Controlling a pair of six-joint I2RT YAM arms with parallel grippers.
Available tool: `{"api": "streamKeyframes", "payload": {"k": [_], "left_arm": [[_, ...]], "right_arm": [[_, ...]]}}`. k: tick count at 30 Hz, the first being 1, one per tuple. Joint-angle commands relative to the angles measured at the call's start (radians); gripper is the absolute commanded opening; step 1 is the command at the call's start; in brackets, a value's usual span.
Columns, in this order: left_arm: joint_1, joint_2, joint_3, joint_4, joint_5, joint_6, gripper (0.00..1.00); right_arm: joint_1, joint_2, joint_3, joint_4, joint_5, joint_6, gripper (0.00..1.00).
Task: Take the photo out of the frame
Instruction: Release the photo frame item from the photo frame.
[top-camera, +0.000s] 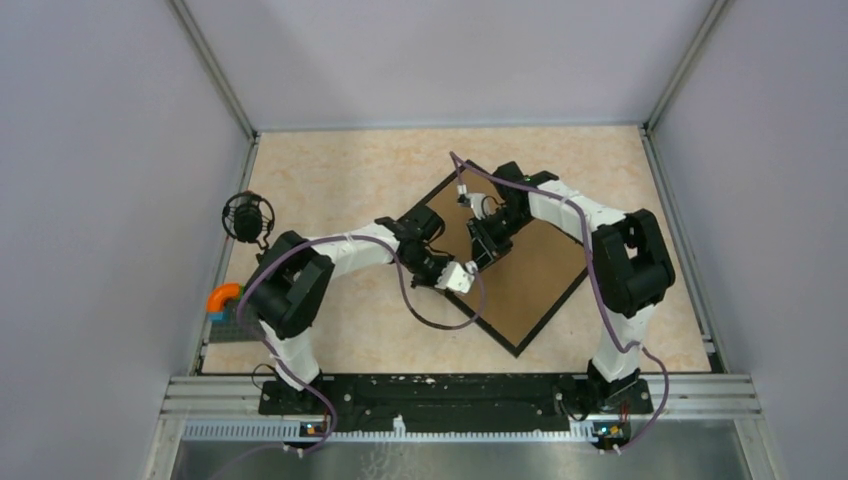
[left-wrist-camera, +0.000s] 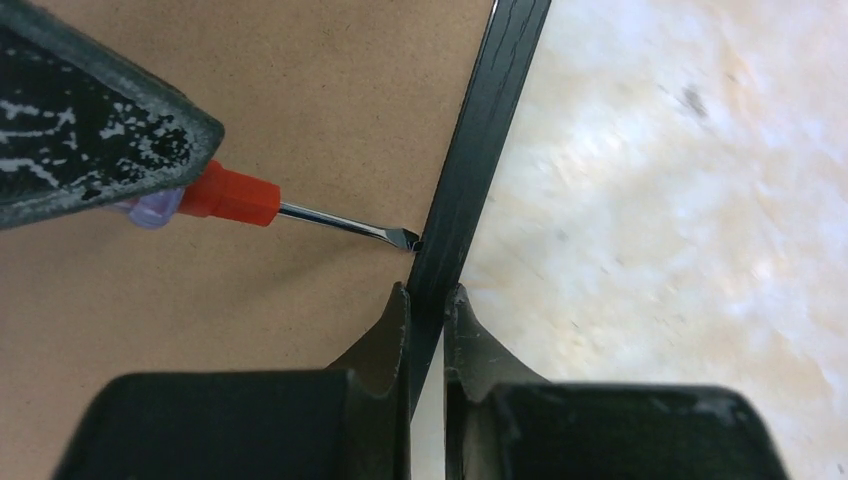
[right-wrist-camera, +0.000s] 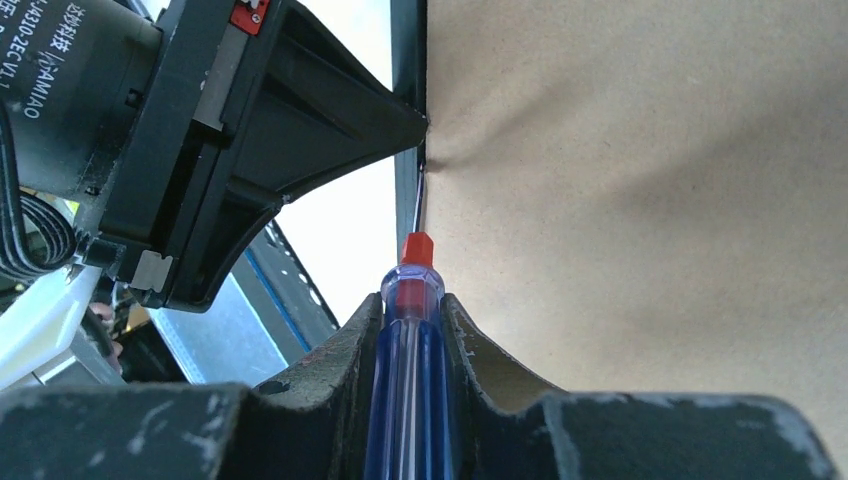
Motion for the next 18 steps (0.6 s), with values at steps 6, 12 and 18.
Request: {"api": "streamKeyframes", "payload": {"k": [6,12,18], "left_arm": [[-0.027,0.199,0.101,0.4,-0.231,-0.321,0.01],[-0.026,0.228,0.124,0.428,-0.284,-0.372,0.0],[-0.024,0.249,0.152,0.454,-0.314,-0.41,0.0]], "right_arm": [[-0.053,0.05,0.109,-0.252,-0.077,-0.222,0.0],[-0.042,0.012,0.102,-0.29,-0.141,-0.227,0.0],[0.021,-0.045,0.047,-0.308,-0.185,-0.218,0.0]]}}
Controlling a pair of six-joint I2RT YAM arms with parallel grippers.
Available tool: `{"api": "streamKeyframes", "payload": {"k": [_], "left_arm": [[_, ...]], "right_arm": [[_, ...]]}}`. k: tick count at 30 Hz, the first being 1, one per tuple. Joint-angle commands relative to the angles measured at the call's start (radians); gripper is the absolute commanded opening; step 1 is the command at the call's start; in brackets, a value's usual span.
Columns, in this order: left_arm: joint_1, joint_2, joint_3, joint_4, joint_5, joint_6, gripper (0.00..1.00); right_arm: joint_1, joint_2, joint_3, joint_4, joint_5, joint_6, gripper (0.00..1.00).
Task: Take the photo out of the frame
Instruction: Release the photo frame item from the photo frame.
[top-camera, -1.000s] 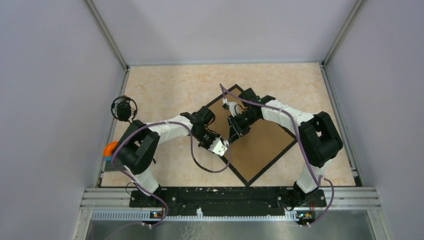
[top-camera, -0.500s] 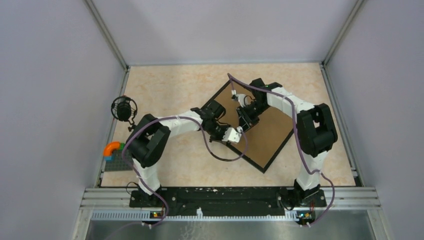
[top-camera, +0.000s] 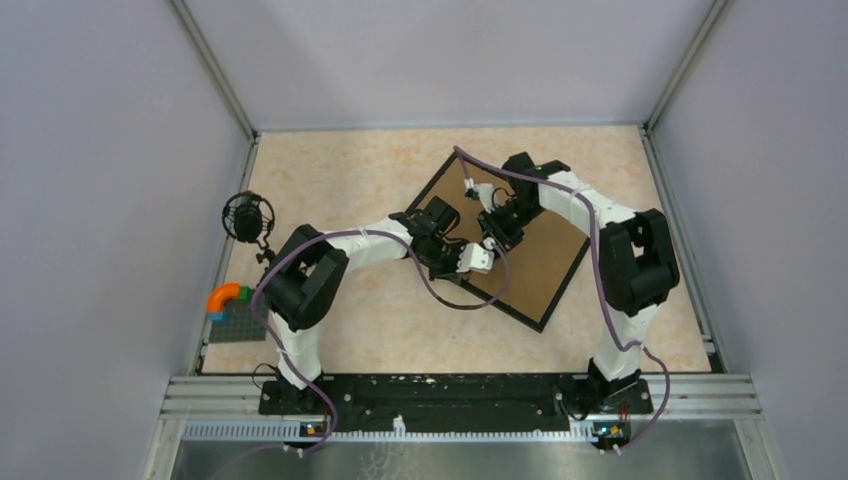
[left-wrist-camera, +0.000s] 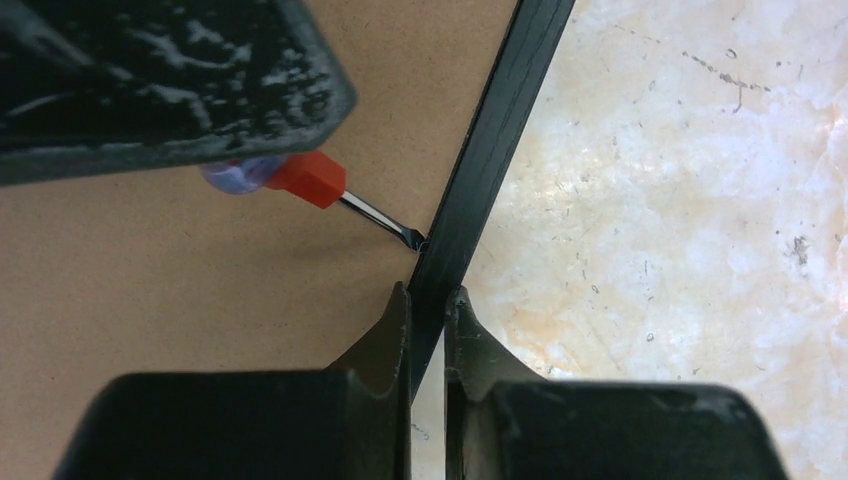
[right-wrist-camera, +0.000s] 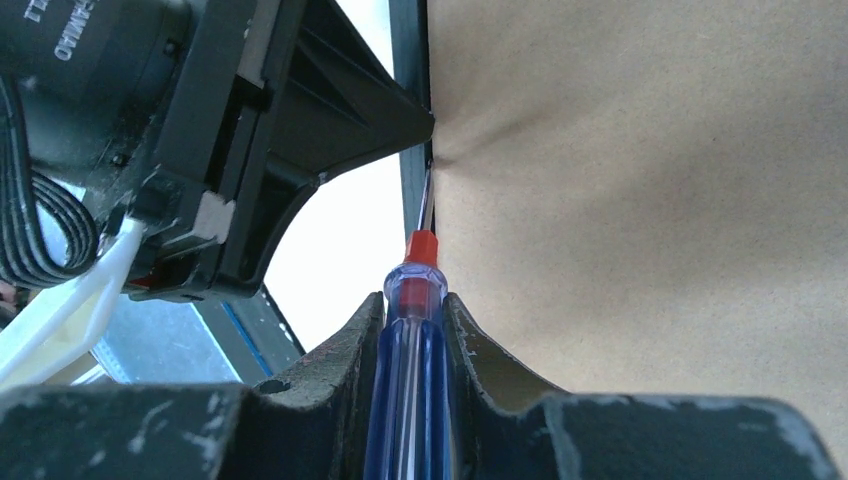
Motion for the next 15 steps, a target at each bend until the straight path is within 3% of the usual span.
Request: {"api": "streamKeyframes", "payload": {"k": [1,15], "left_arm": [[0.016,0.135,0.024,0.302,-0.255,-0.045,0.0],[0.019,0.154,0.033,0.334,-0.288,-0.083,0.0]], "right_arm": [[0.123,-0.079,-0.063,-0.152,-0.24,0.02,0.0],[0.171,-0.139,-0.203,-0.088,-0.334,0.171,0.0]]}}
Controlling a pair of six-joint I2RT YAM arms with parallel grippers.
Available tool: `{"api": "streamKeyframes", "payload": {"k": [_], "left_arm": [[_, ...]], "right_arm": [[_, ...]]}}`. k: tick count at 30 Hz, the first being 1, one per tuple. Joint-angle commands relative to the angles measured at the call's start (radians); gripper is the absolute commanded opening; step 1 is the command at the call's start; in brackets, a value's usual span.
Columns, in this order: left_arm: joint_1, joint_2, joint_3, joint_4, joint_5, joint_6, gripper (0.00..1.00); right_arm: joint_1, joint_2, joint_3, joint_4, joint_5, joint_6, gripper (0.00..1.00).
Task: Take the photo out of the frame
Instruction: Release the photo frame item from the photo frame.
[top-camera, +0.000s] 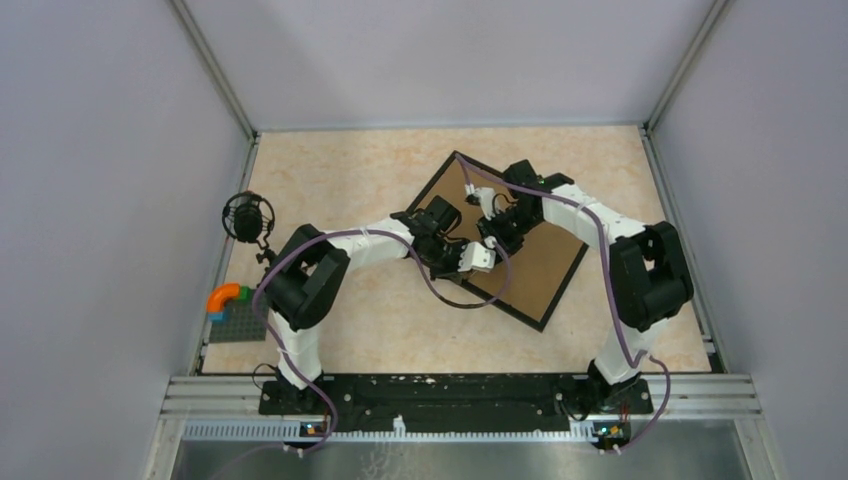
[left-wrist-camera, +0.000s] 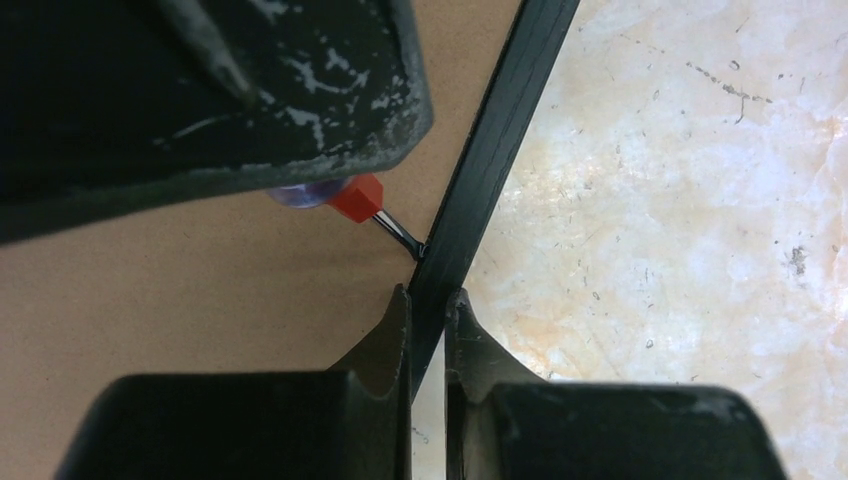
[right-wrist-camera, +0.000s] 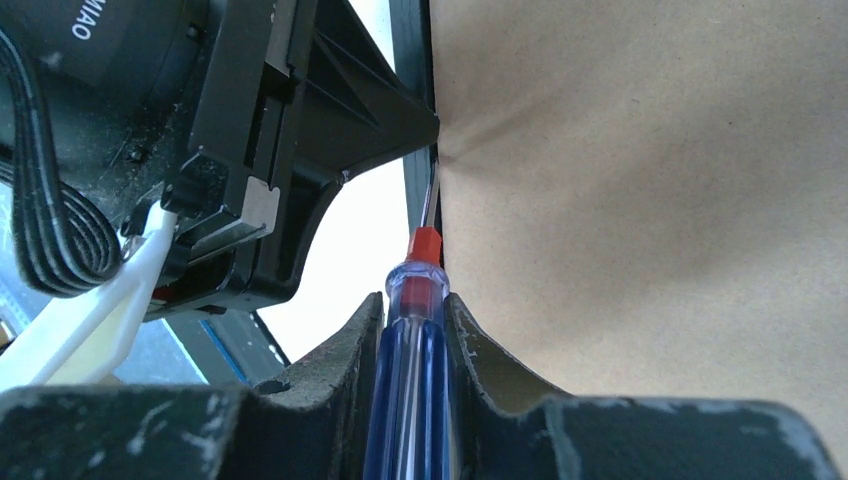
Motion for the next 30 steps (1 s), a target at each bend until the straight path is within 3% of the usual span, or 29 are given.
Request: {"api": "streamKeyframes", "payload": {"k": [1,8,15,17,21,25,30], "left_arm": [[0.022,0.137,0.011,0.343,-0.28,-0.053,0.0],[0.023,0.132,0.001,0.345,-0.286,-0.051,0.0],[0.031,0.118,-0.021,0.345,-0.317,-0.018,0.0],[0.033,0.117,-0.023,0.337,-0.315,0.004,0.0],[0.035,0.097,-0.06,0.358,-0.301,0.098,0.0],[0.042,0.057,-0.095,0.31,-0.228,0.202,0.01],[0.008,0.058,-0.031,0.107,-0.045,0.23,0.01]], "right_arm": [[0.137,-0.024,-0.073,-0.219,-0.412,0.103,0.0],[0.119,-0.029,-0.071,-0.21,-0.351,0.112,0.0],[-0.183,0.06,0.168,-0.27,-0.223,0.056,0.0],[-0.227,0.079,0.25,-0.324,-0.216,0.01,0.0],[-0.269,0.053,0.233,-0.38,-0.192,-0.072,0.0],[-0.329,0.028,0.194,-0.374,-0.149,-0.116,0.0],[-0.357,0.032,0.245,-0.381,-0.163,-0.127,0.0]]}}
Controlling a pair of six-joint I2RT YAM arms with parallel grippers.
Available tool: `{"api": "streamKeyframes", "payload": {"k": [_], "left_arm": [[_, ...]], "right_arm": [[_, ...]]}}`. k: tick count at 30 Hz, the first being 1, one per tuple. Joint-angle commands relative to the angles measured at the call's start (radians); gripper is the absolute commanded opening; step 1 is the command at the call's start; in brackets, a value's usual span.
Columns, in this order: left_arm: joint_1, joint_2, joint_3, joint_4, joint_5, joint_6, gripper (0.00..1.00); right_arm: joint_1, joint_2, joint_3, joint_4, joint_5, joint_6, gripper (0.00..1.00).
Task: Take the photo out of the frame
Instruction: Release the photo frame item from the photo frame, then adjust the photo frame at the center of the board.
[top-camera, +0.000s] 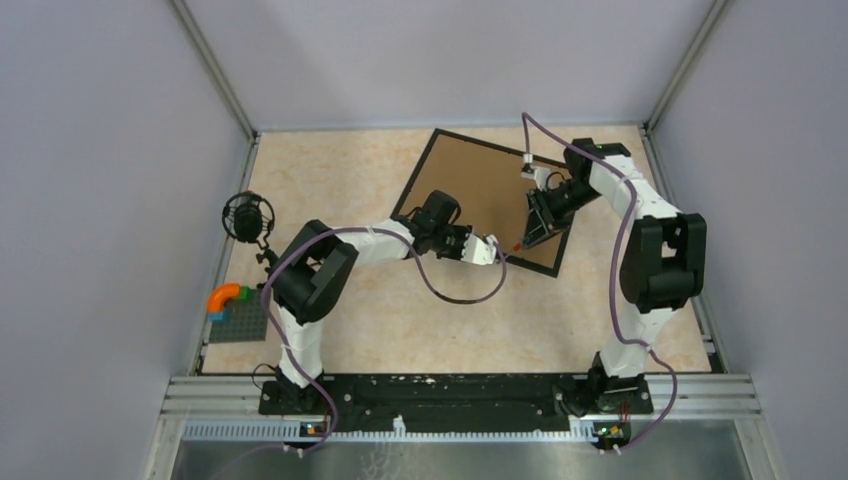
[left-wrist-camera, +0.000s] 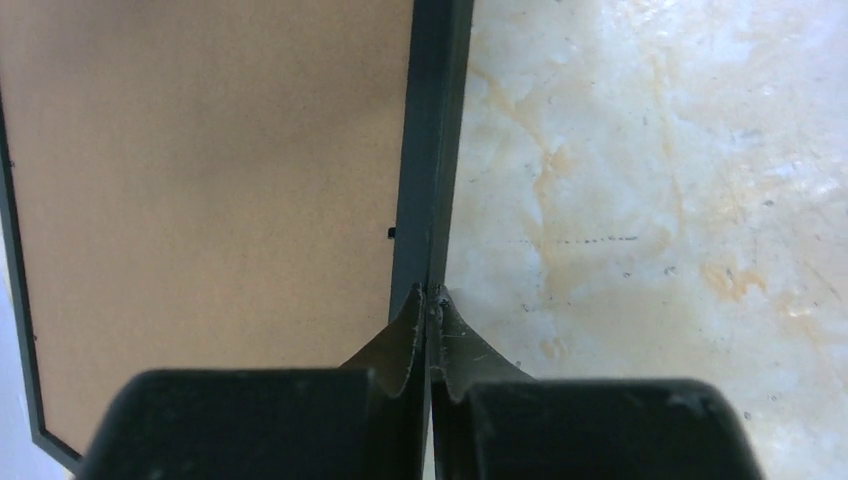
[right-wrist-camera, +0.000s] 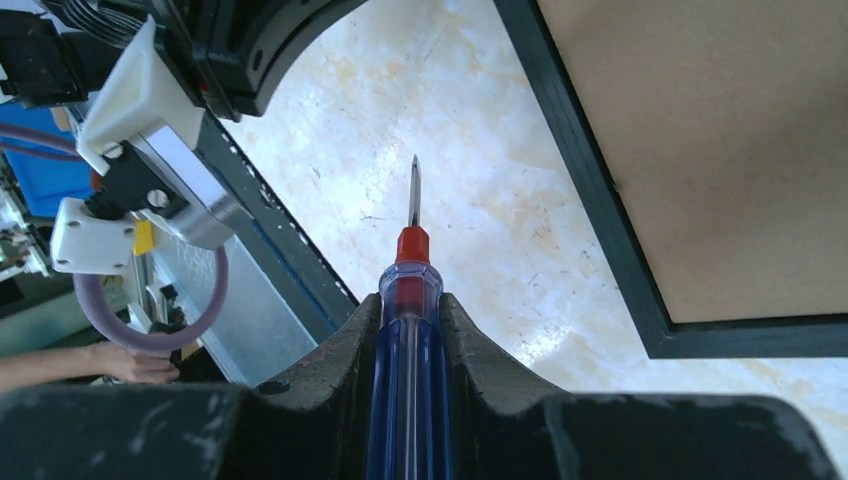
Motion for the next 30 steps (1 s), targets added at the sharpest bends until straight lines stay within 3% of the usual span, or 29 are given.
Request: {"api": "streamKeyframes", "payload": {"k": [1,6,9,16,21,23,30], "left_arm": [[-0.024,0.03,0.04,-0.311,0.125,0.033,0.01],[-0.115,0.043,0.085,-0.431,0.173,0.002,0.03],[-0.112,0.008,0.118,-0.414,0.181,-0.103,0.19],[0.102,0.009,0.291,-0.508,0.176,-0.08,0.48],[0.242,0.12,0.474,-0.646,0.18,0.001,0.57],[0.271,0.161,0.522,-0.725,0.157,0.102,0.57],[0.31,0.252,0.553,-0.799,0.135,0.222,0.58]], "right_arm": [[-0.028,-0.041,0.064,-0.036,-0.035,-0.05,0.0],[-0.047,-0.021,0.141,-0.062,-0.064,-0.055,0.0],[-0.047,-0.007,0.168,-0.072,-0.062,-0.057,0.0],[-0.047,-0.01,0.173,-0.044,-0.084,-0.024,0.0],[-0.047,-0.029,0.147,-0.024,-0.095,-0.004,0.0],[-0.047,-0.034,0.132,-0.02,-0.099,0.001,0.0],[-0.047,-0.032,0.136,-0.021,-0.082,0.007,0.0]]}}
